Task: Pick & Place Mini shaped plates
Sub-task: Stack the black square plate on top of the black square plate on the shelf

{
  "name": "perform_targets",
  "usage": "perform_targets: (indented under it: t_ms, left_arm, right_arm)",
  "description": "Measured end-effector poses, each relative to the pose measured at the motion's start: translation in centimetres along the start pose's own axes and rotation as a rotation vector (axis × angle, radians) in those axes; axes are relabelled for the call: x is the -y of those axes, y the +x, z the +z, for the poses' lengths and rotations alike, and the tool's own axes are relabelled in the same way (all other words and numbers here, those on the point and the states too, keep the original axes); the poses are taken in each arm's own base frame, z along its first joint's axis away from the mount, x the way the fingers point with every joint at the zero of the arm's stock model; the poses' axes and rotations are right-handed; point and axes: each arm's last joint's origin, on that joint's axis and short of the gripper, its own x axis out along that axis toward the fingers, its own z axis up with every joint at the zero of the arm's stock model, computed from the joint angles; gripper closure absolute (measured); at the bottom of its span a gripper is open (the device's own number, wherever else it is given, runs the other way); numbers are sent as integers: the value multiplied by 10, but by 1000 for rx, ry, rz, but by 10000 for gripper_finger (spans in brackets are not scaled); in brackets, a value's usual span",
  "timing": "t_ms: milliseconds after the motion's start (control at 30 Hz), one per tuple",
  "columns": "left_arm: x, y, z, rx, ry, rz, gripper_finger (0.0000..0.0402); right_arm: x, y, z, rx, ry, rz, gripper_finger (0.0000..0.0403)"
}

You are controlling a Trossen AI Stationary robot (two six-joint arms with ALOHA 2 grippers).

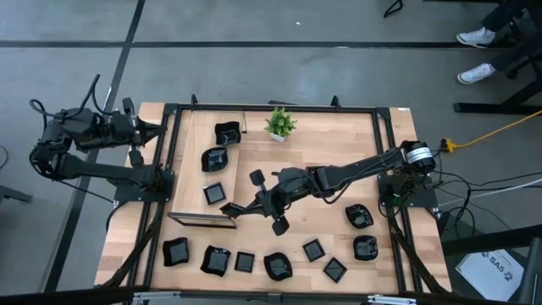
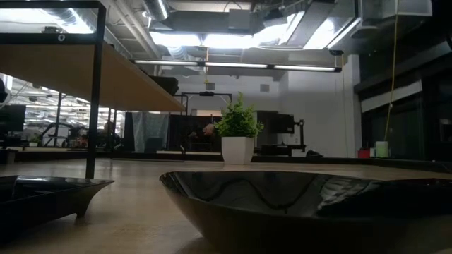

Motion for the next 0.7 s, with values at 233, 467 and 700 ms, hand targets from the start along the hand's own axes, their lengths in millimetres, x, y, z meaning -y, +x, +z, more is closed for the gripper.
perform_targets:
  t_ms: [233, 467, 700]
  left_arm:
    - [0, 0, 0, 0, 0, 0, 398]
    - [0, 0, 0, 0, 0, 0, 398]
    - [0, 0, 0, 0, 0, 1, 398]
  right_arm:
    - [1, 0, 1, 16, -18, -3, 402]
    - [1, 0, 2, 24, -13, -4, 402]
    - [-5, 16, -9, 93, -4, 56, 402]
